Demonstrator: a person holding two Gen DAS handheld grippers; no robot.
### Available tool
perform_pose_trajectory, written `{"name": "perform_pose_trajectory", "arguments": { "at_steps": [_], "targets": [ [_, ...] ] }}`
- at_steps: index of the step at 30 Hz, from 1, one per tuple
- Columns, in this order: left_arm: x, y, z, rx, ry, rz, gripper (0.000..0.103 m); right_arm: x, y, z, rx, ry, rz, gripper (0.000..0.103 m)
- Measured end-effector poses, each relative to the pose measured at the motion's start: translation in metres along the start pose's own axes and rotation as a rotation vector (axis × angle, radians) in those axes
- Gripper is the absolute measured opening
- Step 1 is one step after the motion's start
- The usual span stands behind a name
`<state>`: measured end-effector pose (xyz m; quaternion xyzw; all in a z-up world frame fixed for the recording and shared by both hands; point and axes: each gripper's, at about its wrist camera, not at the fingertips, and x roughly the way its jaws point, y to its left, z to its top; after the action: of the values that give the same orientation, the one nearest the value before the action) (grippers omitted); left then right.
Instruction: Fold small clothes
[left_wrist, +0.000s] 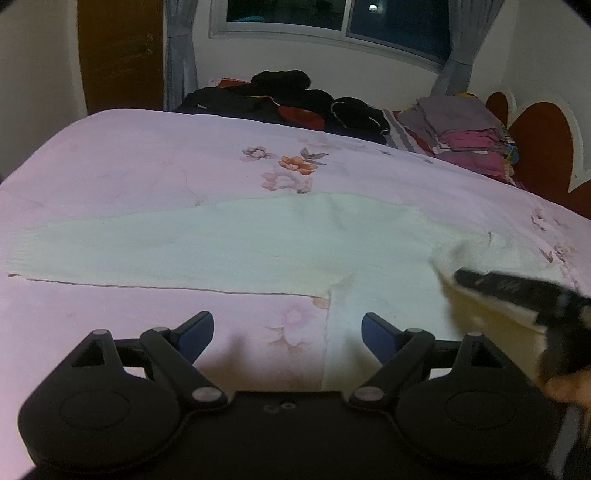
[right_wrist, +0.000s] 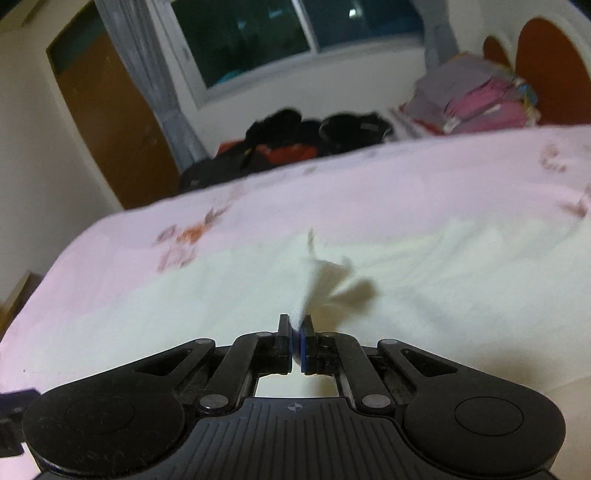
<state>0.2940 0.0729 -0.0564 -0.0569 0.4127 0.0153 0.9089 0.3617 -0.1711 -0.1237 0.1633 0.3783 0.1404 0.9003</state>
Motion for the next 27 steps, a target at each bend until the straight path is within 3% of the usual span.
{"name": "perform_pose_trajectory", "arguments": {
  "at_steps": [1,3,4,5,10,12,16,19,21,25,27],
  "targets": [
    [0.001,0.0,0.001,0.0,0.0,-0.01,0.089,0.004,0.001,-0.002,-0.003,0.017,0.003,0.006],
    [0.005,-0.006,0.003,-0.004,0.007,-0.05,0.09,0.006,0.001,-0.003,0.006,0.033,0.034,0.028],
    [0.007,-0.01,0.004,-0.01,0.013,-0.074,0.09,0.003,0.0,-0.002,0.009,0.024,0.041,0.055],
    [0.011,-0.015,0.004,-0.015,0.022,-0.107,0.09,-0.004,-0.001,-0.002,0.003,-0.002,0.032,0.064],
    [0.039,-0.048,0.007,-0.007,0.075,-0.208,0.089,-0.045,-0.023,-0.007,-0.061,-0.071,-0.077,0.064],
    [0.056,-0.062,0.006,-0.003,0.103,-0.249,0.08,-0.059,-0.04,-0.011,-0.077,-0.092,-0.155,0.064],
    [0.089,-0.081,0.004,-0.013,0.146,-0.27,0.051,-0.083,-0.085,-0.02,-0.025,-0.098,-0.262,0.064],
    [0.105,-0.088,0.003,-0.008,0.152,-0.268,0.047,-0.097,-0.112,-0.031,0.009,-0.094,-0.322,0.064],
    [0.105,-0.093,0.001,-0.007,0.142,-0.273,0.038,-0.104,-0.126,-0.038,0.023,-0.087,-0.357,0.064],
    [0.11,-0.097,0.001,-0.019,0.139,-0.301,0.009,-0.11,-0.146,-0.046,0.061,-0.066,-0.397,0.064],
    [0.11,-0.098,0.004,-0.032,0.131,-0.305,0.008,-0.111,-0.151,-0.049,0.067,-0.065,-0.409,0.064]
  ]
}}
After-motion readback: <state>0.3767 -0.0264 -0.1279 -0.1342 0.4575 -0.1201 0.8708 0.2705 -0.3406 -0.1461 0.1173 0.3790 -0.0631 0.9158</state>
